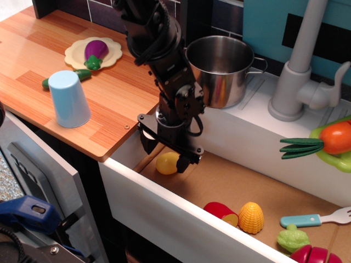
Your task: Put potato in pot or pan
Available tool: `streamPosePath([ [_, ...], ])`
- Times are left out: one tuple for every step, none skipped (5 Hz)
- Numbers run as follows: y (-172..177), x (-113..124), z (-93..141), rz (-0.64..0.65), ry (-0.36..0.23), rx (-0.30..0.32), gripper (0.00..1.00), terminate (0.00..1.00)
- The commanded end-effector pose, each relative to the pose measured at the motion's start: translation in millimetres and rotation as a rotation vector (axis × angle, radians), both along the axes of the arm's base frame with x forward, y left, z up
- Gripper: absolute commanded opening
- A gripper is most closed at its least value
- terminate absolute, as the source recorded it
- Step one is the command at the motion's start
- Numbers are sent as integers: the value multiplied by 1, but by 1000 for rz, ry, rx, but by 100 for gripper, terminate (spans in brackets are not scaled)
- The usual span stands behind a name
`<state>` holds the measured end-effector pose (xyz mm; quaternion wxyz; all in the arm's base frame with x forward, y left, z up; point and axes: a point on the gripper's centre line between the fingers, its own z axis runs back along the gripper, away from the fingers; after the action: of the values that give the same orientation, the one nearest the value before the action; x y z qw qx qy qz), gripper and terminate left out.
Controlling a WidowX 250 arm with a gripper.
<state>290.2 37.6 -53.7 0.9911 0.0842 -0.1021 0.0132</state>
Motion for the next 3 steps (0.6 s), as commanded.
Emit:
streamPosePath([
  [5, 3, -8, -5, -63, 24, 100, 0],
  [6, 9, -22, -8, -87, -16, 100, 0],
  [3, 16, -34, 1, -104, -49, 100, 0],
])
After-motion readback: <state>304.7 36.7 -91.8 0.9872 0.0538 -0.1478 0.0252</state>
